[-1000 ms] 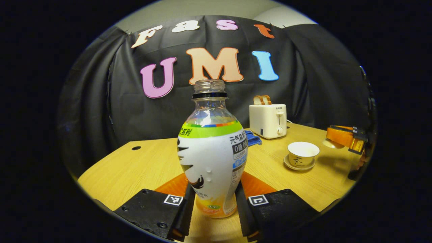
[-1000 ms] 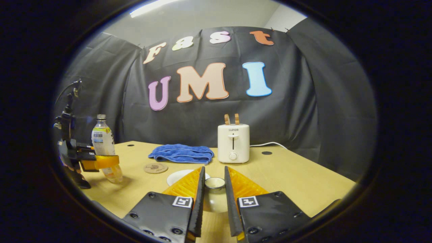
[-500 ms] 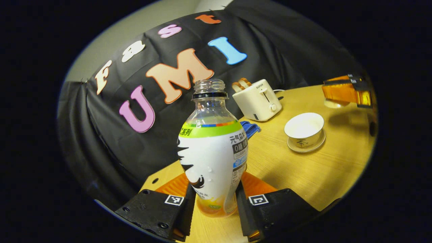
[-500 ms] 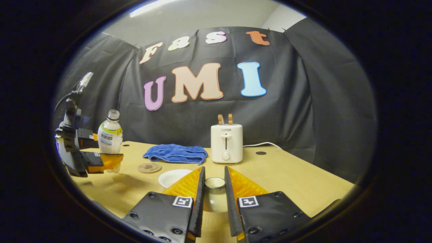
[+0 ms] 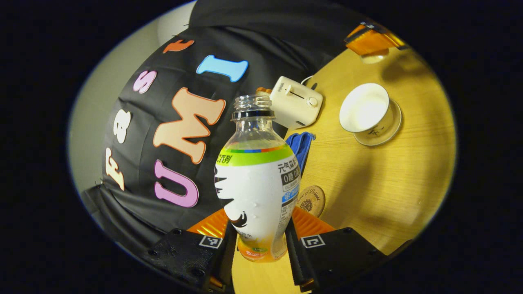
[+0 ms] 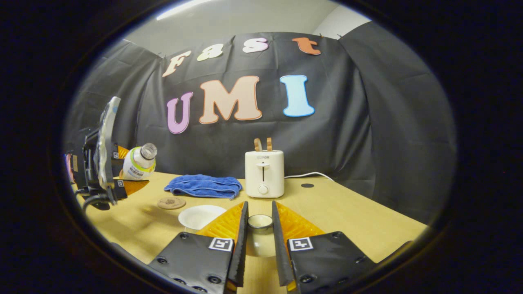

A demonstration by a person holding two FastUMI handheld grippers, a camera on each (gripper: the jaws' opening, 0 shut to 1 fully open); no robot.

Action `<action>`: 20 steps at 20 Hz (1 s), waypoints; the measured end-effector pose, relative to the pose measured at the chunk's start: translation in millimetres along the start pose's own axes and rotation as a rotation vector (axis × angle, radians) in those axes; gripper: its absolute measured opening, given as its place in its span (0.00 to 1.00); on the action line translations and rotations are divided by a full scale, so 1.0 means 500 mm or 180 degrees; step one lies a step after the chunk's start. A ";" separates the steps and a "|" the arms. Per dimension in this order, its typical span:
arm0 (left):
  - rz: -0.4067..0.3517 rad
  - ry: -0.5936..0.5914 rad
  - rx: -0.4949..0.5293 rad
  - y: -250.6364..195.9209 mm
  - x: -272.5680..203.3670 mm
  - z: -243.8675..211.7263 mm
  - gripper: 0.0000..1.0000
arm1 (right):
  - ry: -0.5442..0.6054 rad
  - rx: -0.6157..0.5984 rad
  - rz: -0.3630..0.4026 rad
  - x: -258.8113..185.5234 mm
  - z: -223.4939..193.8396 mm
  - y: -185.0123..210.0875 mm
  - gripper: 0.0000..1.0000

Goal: Open the teacup lid with one hand, grasp the water bottle and pour water into the teacup with the other hand; after pouring, place the water bottle on the coaster and then close the teacup lid.

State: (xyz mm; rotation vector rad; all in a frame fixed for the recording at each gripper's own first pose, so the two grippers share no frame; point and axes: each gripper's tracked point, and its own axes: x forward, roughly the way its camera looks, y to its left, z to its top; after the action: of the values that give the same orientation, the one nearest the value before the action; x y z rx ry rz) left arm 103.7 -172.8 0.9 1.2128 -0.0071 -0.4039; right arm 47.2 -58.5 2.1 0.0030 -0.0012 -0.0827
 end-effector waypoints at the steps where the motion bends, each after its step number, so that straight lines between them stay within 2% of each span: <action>1: 0.0001 0.0016 0.0137 0.005 0.005 0.000 0.54 | 0.0002 -0.0001 0.0000 0.000 -0.001 0.000 0.36; 10: -0.0112 0.0064 0.0947 0.004 0.032 0.016 0.55 | 0.0001 0.0001 0.0001 -0.001 0.000 -0.001 0.36; 20: -0.0245 0.0116 0.1448 -0.012 0.058 0.042 0.55 | -0.0001 -0.0001 -0.0027 0.002 0.000 -0.011 0.36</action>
State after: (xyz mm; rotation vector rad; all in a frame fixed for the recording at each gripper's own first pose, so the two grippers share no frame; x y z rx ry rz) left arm 124.1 -202.4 -3.2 1.6729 -0.0218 -0.4621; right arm 47.6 -64.3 2.0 0.0028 -0.0015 -0.0912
